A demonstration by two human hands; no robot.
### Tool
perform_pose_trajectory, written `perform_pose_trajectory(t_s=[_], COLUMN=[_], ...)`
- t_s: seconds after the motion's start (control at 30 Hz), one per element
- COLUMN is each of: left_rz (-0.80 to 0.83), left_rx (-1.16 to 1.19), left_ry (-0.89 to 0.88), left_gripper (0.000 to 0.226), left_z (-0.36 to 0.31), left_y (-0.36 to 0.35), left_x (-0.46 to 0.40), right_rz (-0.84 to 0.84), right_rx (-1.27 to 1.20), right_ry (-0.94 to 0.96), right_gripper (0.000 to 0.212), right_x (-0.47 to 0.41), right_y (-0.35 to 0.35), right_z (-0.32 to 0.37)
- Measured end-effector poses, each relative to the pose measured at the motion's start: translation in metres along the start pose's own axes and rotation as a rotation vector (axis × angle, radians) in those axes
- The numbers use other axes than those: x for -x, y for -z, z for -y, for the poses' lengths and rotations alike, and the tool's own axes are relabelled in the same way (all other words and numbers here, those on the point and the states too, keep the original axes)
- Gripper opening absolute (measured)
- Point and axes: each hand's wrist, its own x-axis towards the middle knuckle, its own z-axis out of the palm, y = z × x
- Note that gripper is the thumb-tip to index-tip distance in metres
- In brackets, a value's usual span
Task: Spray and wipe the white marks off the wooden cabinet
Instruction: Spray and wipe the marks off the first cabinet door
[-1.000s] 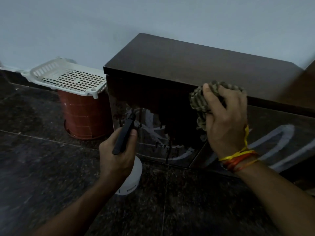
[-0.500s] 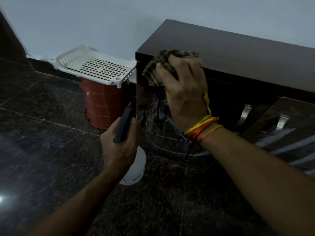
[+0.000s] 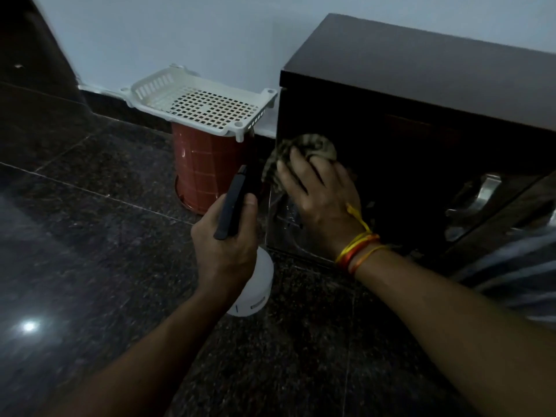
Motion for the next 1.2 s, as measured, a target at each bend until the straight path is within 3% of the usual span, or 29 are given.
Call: perform_pose_trajectory(t_s=[0.13, 0.33, 0.57, 0.83, 1.03, 1.2], left_rz=[0.027, 0.018, 0.019, 0.025, 0.019, 0.013], left_rx=[0.003, -0.026, -0.031, -0.052, -0.056, -0.082], left_ry=[0.017, 0.05, 0.075, 0.086, 0.09, 0.079], left_gripper=[0.026, 0.025, 0.025, 0.023, 0.026, 0.025], left_z=[0.006, 0.019, 0.028, 0.035, 0.037, 0.039], left_y=[0.001, 0.006, 0.011, 0.009, 0.012, 0.013], left_x=[0.004, 0.005, 0.006, 0.006, 0.006, 0.006], right_rz=[0.109, -0.069, 0.137, -0.041, 0.139, 0.123], right_rx=[-0.022, 0.028, 0.038, 0.043, 0.065, 0.065], right_ry=[0.048, -0.035, 0.154, 0.027, 0.14, 0.165], right_gripper=[0.048, 0.039, 0.041, 0.037, 0.041, 0.041], right_x=[0.008, 0.011, 0.034, 0.028, 0.055, 0.049], right_y=[-0.004, -0.011, -0.031, -0.029, -0.059, -0.054], right_z=[0.002, 0.003, 0.019, 0.012, 0.041, 0.035])
